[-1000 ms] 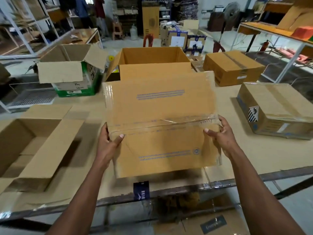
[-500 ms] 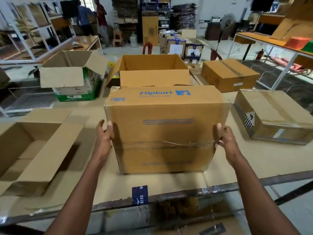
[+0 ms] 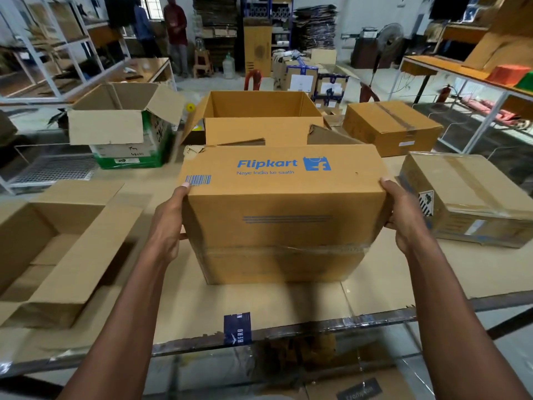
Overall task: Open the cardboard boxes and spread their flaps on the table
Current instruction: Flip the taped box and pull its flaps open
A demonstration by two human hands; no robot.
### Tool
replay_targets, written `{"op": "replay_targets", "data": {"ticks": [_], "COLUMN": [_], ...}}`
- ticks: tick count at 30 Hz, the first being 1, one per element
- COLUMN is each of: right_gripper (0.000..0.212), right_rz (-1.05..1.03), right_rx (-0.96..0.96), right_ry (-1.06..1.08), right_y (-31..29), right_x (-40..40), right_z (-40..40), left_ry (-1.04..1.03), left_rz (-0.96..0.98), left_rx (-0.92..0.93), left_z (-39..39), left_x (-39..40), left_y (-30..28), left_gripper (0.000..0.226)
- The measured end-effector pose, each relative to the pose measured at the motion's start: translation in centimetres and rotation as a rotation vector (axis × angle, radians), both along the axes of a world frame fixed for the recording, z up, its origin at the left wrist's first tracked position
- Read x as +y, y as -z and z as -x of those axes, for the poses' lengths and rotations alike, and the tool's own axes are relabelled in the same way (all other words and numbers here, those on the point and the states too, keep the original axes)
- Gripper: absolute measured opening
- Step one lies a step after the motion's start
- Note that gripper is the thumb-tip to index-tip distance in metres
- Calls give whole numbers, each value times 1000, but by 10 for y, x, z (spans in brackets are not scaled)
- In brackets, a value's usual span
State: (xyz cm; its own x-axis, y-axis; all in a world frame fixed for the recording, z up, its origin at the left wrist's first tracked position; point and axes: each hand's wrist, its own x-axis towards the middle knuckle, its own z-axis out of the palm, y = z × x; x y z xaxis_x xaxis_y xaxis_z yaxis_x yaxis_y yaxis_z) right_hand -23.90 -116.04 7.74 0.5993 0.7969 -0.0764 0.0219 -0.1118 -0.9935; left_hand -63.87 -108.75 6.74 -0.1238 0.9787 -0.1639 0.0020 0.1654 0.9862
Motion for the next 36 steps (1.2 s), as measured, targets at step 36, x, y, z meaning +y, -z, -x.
{"op": "replay_targets", "data": {"ticks": [36], "right_gripper": [58], "right_rz": [-184], "right_rx": [-71], "right_ry": [639], "right_y": [167], "right_x": [-114], "right_z": [77], "left_ry": [-2], "left_rz": [-197], "left_rx": [640], "left_z": [-22], "left_x": [-92], "left_y": [175], "left_gripper": [94]}}
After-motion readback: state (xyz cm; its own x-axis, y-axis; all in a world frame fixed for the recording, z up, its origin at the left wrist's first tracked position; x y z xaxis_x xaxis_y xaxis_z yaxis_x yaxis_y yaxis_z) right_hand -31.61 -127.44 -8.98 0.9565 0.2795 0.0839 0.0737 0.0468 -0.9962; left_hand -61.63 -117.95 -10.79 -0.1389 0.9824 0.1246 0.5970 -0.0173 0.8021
